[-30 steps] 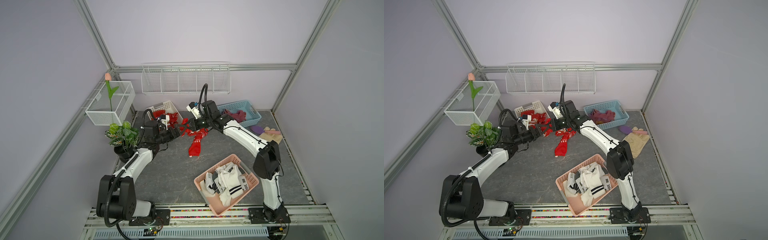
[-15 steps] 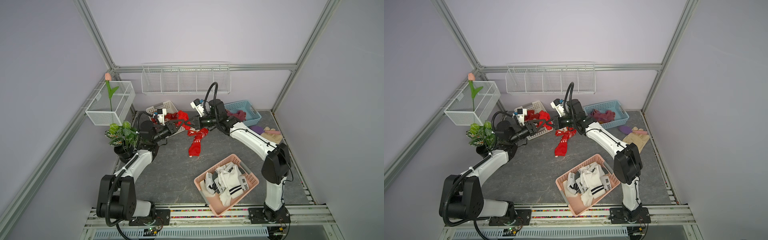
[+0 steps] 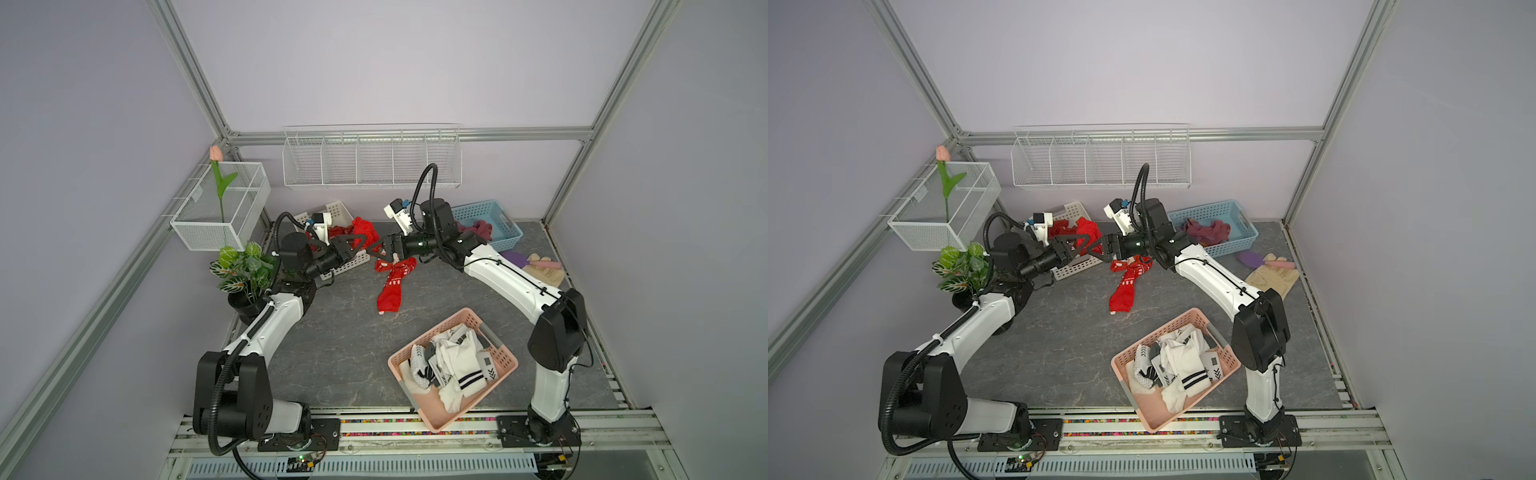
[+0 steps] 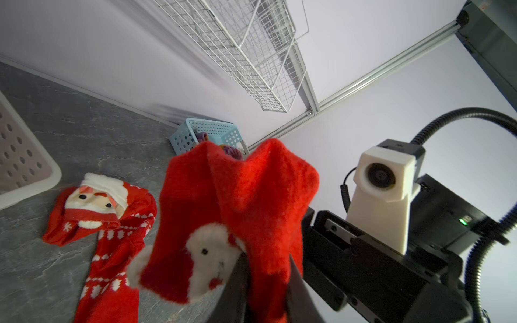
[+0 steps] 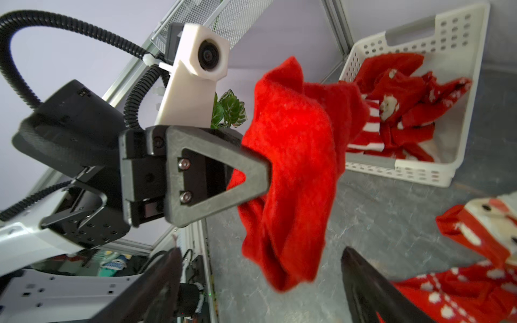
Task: Sort the socks into the basket by color
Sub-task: Place the sock in the bin.
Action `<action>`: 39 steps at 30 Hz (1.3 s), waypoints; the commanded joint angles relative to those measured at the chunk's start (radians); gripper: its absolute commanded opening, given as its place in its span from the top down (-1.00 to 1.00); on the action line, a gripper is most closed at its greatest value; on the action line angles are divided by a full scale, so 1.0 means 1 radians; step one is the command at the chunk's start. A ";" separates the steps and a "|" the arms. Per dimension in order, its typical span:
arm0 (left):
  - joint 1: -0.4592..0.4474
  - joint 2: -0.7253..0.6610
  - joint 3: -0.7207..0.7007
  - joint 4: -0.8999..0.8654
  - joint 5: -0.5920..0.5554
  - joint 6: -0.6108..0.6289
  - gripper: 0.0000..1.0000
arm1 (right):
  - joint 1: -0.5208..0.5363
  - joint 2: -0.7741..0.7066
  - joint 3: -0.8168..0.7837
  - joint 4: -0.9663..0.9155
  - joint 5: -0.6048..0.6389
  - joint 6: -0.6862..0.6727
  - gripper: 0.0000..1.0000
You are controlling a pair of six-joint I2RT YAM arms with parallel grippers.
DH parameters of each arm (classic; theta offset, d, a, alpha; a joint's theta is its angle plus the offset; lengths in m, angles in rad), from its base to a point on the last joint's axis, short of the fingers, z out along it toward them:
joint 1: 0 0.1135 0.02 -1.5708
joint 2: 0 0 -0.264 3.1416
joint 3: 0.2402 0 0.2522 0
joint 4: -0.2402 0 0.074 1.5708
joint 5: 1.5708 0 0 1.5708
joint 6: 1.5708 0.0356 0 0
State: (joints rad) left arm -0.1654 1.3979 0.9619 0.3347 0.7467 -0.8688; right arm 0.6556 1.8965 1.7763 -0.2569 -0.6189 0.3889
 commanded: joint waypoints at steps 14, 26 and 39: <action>0.020 0.468 0.596 -0.633 -0.420 0.449 1.00 | -0.042 -0.174 -0.129 -0.139 0.092 -0.088 -0.77; 0.023 0.815 0.890 -0.811 -0.538 0.548 1.00 | -0.043 -0.123 -0.122 -0.172 0.119 -0.105 -0.77; 0.023 0.827 0.909 -0.864 -0.533 0.578 0.18 | -0.032 0.011 0.021 -0.282 0.183 -0.135 -0.77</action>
State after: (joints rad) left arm -0.1478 2.2665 1.8805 -0.5076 0.2180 -0.3069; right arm 0.6174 1.8828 1.7504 -0.4908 -0.4648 0.2871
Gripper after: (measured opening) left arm 0.381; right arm 0.885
